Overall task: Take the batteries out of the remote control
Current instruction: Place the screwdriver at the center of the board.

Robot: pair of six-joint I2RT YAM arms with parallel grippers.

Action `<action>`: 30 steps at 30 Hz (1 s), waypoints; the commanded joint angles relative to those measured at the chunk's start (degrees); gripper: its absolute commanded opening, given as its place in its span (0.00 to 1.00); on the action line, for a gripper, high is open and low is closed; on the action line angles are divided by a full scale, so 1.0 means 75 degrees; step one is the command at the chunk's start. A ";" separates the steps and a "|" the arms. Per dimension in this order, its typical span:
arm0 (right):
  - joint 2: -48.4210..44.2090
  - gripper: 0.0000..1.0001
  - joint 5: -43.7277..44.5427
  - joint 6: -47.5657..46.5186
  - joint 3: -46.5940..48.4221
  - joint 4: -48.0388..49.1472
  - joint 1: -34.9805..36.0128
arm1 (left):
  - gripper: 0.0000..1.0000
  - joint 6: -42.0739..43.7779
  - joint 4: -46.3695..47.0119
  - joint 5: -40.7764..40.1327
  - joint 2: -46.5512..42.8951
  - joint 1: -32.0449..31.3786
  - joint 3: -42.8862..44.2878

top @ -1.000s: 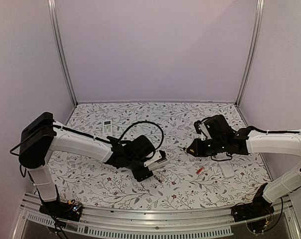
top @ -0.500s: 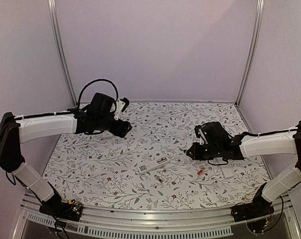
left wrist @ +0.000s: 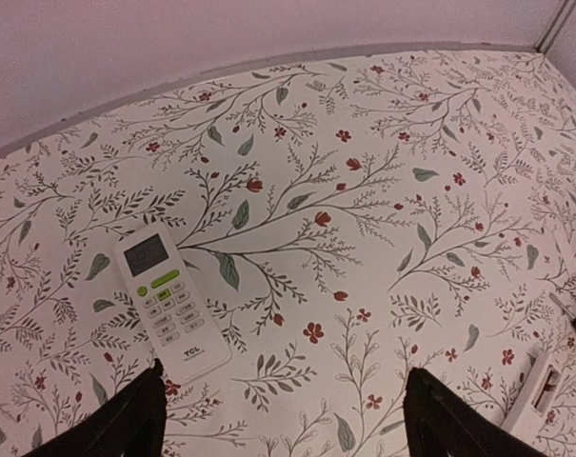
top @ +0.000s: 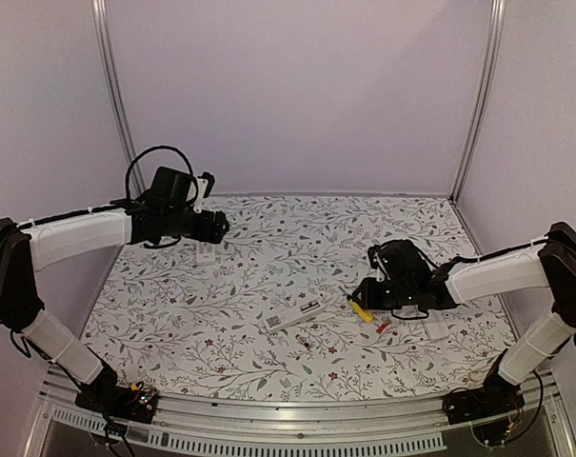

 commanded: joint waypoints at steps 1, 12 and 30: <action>0.0091 0.36 0.0175 0.0007 -0.0053 0.0162 0.0017 | 0.86 -0.0144 -0.0220 -0.0137 0.0070 0.0047 0.0207; -0.0429 0.84 0.0224 -0.0019 -0.0043 -0.0022 0.0114 | 0.87 -0.0181 -0.0186 -0.0229 -0.0325 0.0060 0.0101; -0.1840 0.99 0.0687 -0.1005 0.0976 -0.0891 -0.0462 | 0.94 -0.1545 -0.0449 -0.0807 0.0433 0.0114 0.0167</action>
